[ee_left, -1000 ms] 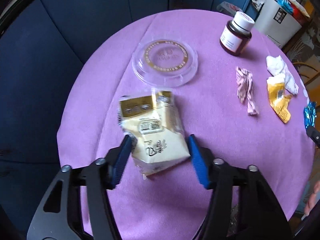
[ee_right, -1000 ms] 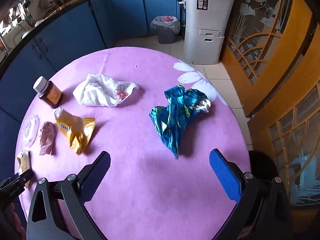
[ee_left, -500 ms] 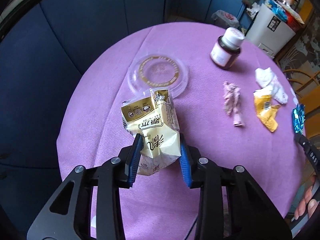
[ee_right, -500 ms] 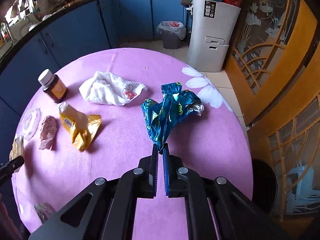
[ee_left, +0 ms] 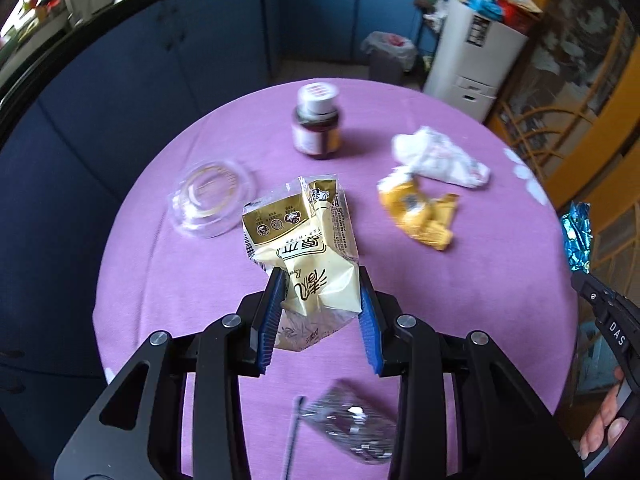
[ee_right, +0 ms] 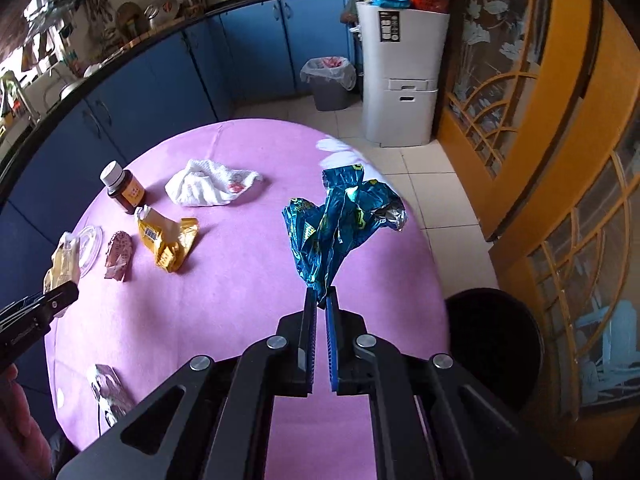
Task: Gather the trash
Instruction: 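Carry both items over the black bin and open the right tool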
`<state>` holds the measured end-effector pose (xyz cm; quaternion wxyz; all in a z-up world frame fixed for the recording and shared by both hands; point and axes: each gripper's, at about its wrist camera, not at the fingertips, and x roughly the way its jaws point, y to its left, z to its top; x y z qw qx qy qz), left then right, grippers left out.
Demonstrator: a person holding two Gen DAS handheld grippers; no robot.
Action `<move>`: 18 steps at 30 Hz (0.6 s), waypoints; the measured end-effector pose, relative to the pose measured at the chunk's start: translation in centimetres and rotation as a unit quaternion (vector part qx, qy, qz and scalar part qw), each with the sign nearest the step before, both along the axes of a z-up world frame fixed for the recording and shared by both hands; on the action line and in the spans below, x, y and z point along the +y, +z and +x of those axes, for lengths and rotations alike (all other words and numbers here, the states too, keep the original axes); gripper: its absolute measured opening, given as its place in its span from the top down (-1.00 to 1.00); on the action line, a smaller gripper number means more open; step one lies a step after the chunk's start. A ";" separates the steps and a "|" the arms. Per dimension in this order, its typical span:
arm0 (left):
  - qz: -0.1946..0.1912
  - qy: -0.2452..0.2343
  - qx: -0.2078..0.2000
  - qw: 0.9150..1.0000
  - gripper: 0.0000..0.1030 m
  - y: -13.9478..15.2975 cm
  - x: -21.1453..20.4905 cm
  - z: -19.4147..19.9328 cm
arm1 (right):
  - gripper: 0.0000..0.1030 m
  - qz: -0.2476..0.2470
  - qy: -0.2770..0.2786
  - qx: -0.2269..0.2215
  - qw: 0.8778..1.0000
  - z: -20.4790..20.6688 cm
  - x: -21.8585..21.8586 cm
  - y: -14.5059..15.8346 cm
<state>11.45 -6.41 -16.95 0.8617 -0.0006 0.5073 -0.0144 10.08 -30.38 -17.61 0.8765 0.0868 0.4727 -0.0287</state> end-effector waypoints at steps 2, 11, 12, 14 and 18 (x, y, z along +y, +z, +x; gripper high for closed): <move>0.001 -0.012 -0.002 1.000 0.29 0.1 -1.2 0.4 | 0.90 0.001 -0.007 -0.003 1.000 -0.7 -0.7 0.2; 0.013 -0.068 -0.020 0.997 0.29 1.1 -7.4 -0.1 | 0.90 0.011 -0.040 -0.016 0.999 -3.5 -4.3 0.9; 0.014 -0.074 -0.022 0.997 0.29 1.2 -8.1 -0.1 | 0.90 0.011 -0.044 -0.017 0.999 -3.8 -4.7 0.9; 0.015 -0.083 -0.024 0.996 0.29 1.4 -9.2 -0.3 | 0.90 0.011 -0.051 -0.019 0.998 -4.3 -5.4 1.0; 0.019 -0.106 -0.029 0.994 0.29 1.7 -11.6 -0.7 | 0.90 0.013 -0.069 -0.023 0.997 -5.3 -7.1 1.1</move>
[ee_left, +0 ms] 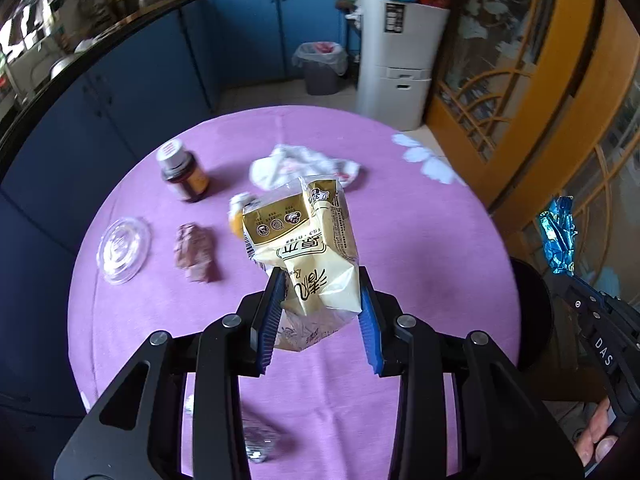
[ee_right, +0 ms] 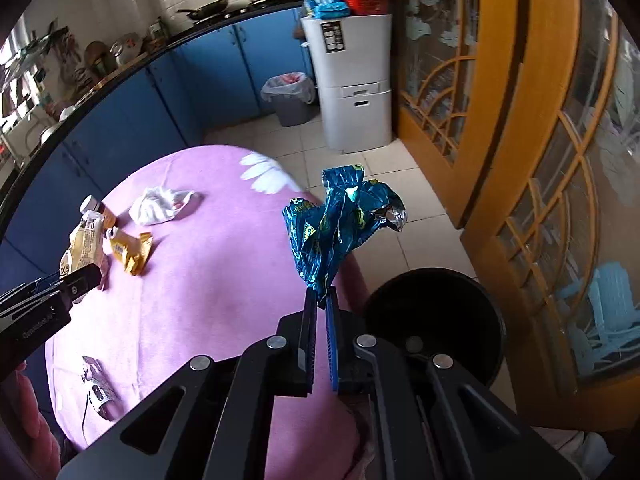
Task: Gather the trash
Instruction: 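Carry both items over the black bin and open the right tool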
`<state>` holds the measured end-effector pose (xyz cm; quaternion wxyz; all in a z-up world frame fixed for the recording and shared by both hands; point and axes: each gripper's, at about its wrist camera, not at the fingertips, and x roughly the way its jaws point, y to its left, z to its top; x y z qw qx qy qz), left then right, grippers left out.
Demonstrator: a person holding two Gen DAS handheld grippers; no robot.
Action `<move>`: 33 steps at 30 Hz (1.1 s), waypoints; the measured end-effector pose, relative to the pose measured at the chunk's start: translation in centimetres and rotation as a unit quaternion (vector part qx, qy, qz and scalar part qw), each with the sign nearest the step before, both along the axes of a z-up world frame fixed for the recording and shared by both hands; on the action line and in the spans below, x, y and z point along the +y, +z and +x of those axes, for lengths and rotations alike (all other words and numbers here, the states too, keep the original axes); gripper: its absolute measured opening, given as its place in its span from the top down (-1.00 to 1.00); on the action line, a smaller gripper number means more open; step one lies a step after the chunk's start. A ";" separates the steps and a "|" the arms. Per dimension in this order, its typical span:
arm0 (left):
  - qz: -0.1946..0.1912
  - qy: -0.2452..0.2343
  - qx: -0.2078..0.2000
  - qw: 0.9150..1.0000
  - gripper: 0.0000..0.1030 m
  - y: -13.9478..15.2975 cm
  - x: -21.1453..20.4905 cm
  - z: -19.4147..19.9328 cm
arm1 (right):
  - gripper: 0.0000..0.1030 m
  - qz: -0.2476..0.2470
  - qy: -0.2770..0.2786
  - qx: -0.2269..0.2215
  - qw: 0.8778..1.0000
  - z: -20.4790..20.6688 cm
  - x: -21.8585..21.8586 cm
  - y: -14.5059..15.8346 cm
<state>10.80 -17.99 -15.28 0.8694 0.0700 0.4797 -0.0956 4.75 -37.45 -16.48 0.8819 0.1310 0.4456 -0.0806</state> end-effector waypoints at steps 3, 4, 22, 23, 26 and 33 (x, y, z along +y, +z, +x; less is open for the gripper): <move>0.005 -0.019 -0.003 1.000 0.29 0.0 -2.0 -0.3 | 0.90 0.001 -0.011 -0.002 1.000 -0.6 -1.1 0.0; 0.006 -0.024 -0.004 1.000 0.29 0.0 -2.6 -0.4 | 0.90 0.003 -0.016 -0.002 1.000 -0.9 -1.6 0.0; 0.031 -0.124 -0.013 0.992 0.29 -0.4 -13.7 -1.7 | 0.89 0.033 -0.083 0.004 0.996 -3.6 -8.3 -1.9; 0.031 -0.128 -0.013 0.991 0.29 -0.4 -14.2 -1.8 | 0.89 0.034 -0.085 0.005 0.996 -3.7 -8.6 -2.0; 0.032 -0.141 -0.013 0.989 0.29 -0.6 -15.6 -1.9 | 0.89 0.037 -0.092 0.008 0.995 -4.0 -9.5 -2.5; 0.038 -0.161 -0.008 0.986 0.29 -1.3 -18.5 -2.2 | 0.89 0.045 -0.100 0.005 0.994 -4.7 -10.8 -3.4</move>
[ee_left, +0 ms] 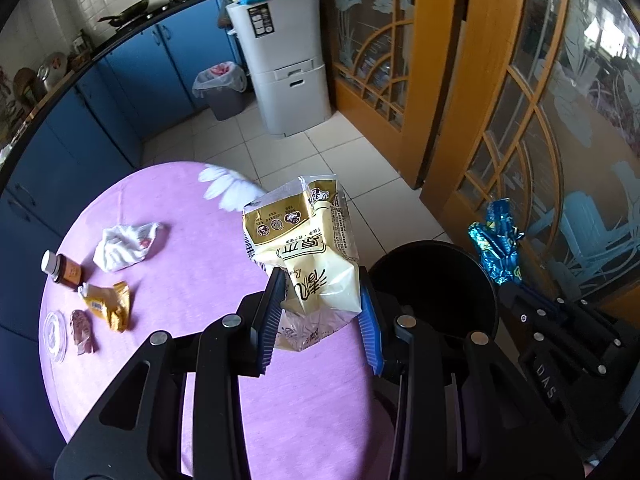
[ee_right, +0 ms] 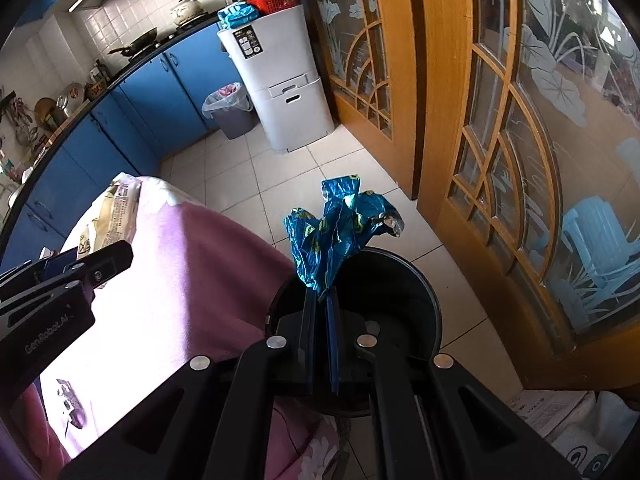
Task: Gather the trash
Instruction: 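Carry both items over the black bin and open the right tool, then open the left tool to drop the cream snack bag into the bin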
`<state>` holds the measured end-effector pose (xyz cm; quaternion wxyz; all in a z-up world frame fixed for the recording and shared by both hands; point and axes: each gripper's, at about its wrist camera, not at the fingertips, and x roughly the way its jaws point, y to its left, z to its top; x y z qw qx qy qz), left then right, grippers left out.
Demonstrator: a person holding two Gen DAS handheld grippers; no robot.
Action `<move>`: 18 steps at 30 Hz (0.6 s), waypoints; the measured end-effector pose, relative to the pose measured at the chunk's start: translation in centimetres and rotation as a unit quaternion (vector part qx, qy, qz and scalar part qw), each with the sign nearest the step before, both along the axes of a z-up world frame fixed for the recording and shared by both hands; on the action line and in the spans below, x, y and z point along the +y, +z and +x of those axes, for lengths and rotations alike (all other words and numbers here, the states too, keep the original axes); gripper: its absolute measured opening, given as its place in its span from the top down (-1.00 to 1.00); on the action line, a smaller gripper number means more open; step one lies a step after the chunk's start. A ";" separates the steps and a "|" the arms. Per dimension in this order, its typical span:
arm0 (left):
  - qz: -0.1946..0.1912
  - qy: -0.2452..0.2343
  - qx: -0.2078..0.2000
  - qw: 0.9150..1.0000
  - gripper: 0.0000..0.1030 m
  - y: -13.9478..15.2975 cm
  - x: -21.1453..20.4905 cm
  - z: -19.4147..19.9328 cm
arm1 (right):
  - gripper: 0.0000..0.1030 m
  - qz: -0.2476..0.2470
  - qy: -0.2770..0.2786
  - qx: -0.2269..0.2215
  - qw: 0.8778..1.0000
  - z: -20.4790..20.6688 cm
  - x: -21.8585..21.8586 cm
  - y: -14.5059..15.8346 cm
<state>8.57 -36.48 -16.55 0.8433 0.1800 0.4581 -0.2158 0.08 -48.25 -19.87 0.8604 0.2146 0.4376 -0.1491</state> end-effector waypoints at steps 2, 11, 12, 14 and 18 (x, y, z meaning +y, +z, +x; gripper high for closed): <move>0.003 -0.005 0.000 1.000 0.29 -0.2 -0.8 0.0 | 0.89 0.008 -0.001 -0.003 1.000 -0.1 -0.3 -0.2; 0.001 -0.023 0.002 1.000 0.29 -0.4 -3.6 -0.2 | 0.88 0.021 -0.014 0.011 1.000 -0.2 -1.7 -1.2; 0.001 -0.026 0.002 1.000 0.29 -0.4 -3.9 -0.3 | 0.88 0.018 -0.016 0.013 1.000 -0.2 -1.9 -1.3; 0.001 -0.030 0.005 1.000 0.28 -0.5 -4.5 -0.3 | 0.87 0.008 -0.016 0.018 1.000 -0.3 -2.1 -1.4; 0.003 -0.036 0.014 0.999 0.17 -1.0 -5.4 -0.3 | 0.87 -0.009 -0.036 0.026 0.999 -0.8 -2.6 -1.7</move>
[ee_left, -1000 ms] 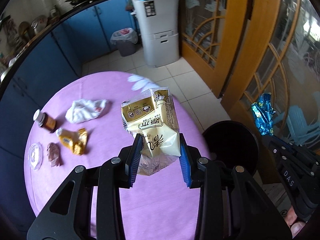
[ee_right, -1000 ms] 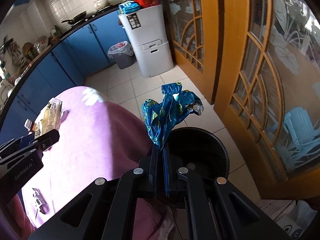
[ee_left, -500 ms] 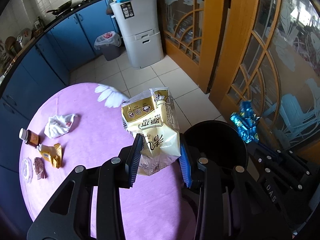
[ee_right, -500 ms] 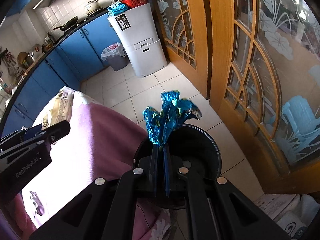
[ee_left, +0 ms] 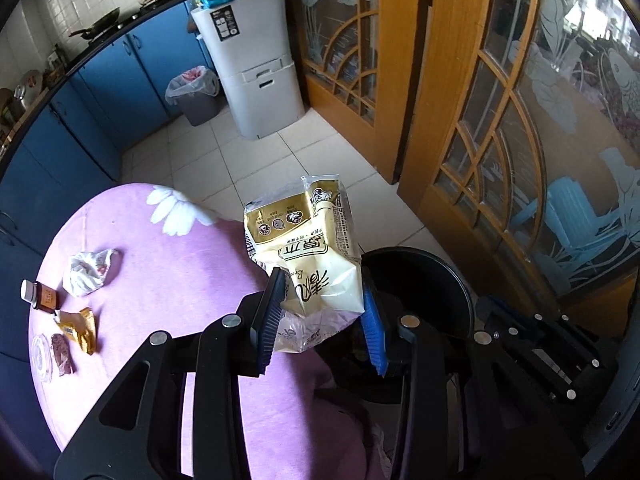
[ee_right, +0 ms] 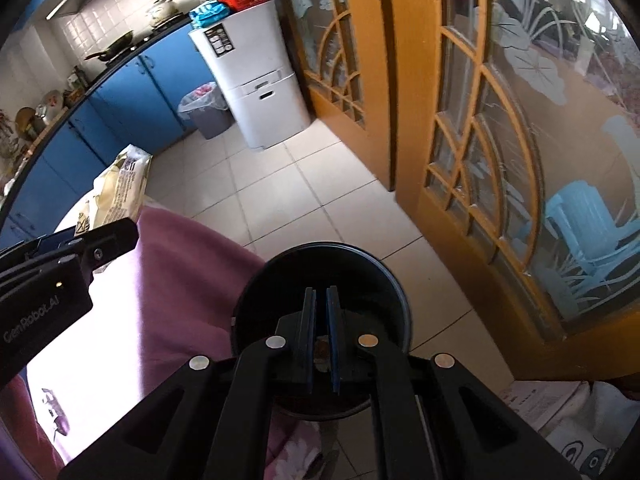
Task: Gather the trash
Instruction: 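Open the left tool to drop the cream snack bag into the bin, then move both open tools back toward the table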
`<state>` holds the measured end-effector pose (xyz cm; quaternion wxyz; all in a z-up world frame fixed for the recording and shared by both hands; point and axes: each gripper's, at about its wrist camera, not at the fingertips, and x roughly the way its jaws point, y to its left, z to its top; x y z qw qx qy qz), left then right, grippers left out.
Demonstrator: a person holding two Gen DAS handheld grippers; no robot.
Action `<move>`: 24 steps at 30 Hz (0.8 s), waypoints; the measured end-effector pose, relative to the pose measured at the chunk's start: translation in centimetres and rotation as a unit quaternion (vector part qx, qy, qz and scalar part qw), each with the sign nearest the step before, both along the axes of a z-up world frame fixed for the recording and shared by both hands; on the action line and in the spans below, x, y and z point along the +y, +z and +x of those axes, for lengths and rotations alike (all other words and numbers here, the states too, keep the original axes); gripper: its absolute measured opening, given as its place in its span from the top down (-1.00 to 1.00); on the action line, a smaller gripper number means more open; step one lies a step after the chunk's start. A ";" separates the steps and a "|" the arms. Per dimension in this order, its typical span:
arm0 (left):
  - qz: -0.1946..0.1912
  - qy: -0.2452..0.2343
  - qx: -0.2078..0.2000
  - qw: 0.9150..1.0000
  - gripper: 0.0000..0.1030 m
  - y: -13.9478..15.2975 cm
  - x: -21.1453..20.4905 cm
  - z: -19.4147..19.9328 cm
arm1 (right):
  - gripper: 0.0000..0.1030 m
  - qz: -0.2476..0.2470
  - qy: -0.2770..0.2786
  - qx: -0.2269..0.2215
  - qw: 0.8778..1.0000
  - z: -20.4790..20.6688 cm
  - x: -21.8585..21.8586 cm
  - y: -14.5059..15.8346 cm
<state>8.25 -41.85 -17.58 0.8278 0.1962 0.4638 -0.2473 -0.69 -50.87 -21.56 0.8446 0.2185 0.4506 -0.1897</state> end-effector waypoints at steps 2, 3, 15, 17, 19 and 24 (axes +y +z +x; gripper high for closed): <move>-0.001 0.000 -0.001 1.000 -0.12 -0.1 -0.1 0.0 | 0.87 -0.005 -0.006 0.002 1.000 -0.2 -0.4 -0.2; 0.000 -0.001 -0.005 1.000 -0.13 -0.1 -0.3 -0.1 | 0.87 -0.006 -0.008 0.003 1.000 -0.2 -0.5 -0.2; 0.005 0.026 -0.002 1.000 -0.79 0.0 1.8 1.0 | -0.86 0.007 -0.014 -0.028 0.999 -0.3 -0.7 0.4; 0.008 0.036 -0.005 0.999 -0.79 0.1 2.9 1.3 | -0.86 0.001 -0.007 -0.029 1.000 0.1 0.0 0.8; 0.012 0.048 -0.010 0.999 -0.79 0.4 4.6 1.4 | -0.86 0.005 0.003 -0.031 1.000 0.5 0.9 1.1; 0.015 0.102 -0.015 0.995 -0.80 1.2 10.9 1.5 | -0.86 0.009 0.044 -0.032 0.998 1.7 4.4 1.7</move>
